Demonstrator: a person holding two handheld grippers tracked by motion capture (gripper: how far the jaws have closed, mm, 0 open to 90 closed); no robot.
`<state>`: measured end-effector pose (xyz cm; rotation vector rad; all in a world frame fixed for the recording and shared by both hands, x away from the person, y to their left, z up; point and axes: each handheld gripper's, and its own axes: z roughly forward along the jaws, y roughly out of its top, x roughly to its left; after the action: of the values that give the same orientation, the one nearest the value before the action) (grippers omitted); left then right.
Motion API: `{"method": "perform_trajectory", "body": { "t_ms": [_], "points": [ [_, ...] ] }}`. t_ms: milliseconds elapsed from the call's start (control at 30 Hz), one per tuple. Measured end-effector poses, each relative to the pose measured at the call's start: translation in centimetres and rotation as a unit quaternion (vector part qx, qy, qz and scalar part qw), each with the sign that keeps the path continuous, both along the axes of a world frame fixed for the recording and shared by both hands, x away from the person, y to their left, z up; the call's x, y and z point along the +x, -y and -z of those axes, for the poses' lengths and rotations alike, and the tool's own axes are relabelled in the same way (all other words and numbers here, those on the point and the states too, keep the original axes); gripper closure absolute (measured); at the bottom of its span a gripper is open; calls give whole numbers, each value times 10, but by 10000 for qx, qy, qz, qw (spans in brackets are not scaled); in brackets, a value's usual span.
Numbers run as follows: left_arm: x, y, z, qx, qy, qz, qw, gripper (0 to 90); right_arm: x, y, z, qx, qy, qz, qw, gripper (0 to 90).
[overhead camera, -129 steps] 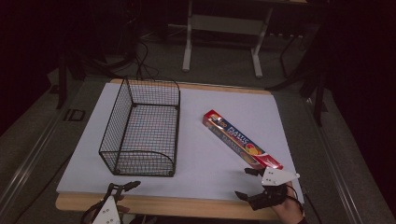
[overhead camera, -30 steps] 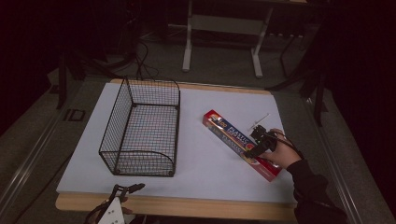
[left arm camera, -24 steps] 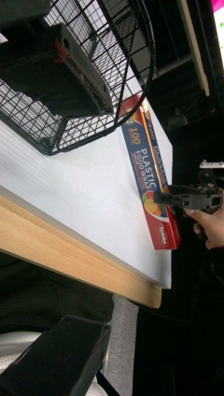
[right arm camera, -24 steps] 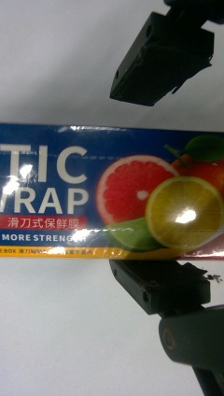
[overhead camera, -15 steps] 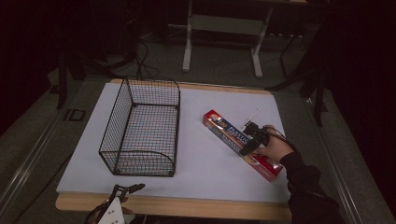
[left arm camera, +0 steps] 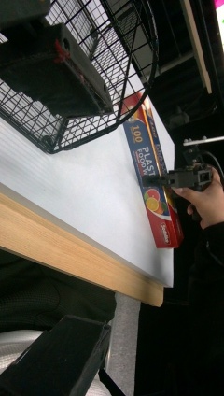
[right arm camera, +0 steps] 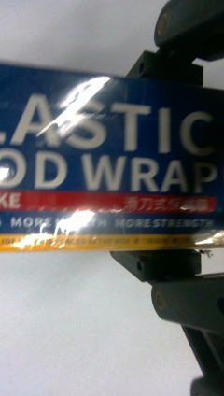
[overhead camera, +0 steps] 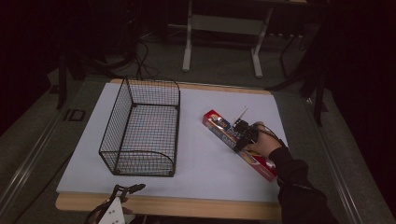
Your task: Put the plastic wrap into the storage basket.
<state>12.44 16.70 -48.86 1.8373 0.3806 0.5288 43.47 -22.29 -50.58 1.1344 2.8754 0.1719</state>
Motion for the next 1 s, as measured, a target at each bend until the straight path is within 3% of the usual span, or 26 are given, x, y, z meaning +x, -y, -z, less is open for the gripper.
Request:
{"method": "perform_trajectory", "body": {
  "t_ms": [233, 433, 667, 1000],
  "points": [
    [0, 0, 0, 19, -10, 16, 10000, 1, 9, -10, 0, -333, -359, 114, 9987, 371],
    [0, 0, 0, 23, -6, 14, 10000, 1, 8, -15, -2, -528, -318, 143, 9980, 400],
    [1, 0, 1, 15, -18, 18, 10000, 1, 9, -9, -9, -249, -266, 331, 9988, 403],
    [1, 1, 1, 31, -22, 10, 10000, 1, -1, -17, -54, 10, 2, 457, 9990, 403]
  ]
}}
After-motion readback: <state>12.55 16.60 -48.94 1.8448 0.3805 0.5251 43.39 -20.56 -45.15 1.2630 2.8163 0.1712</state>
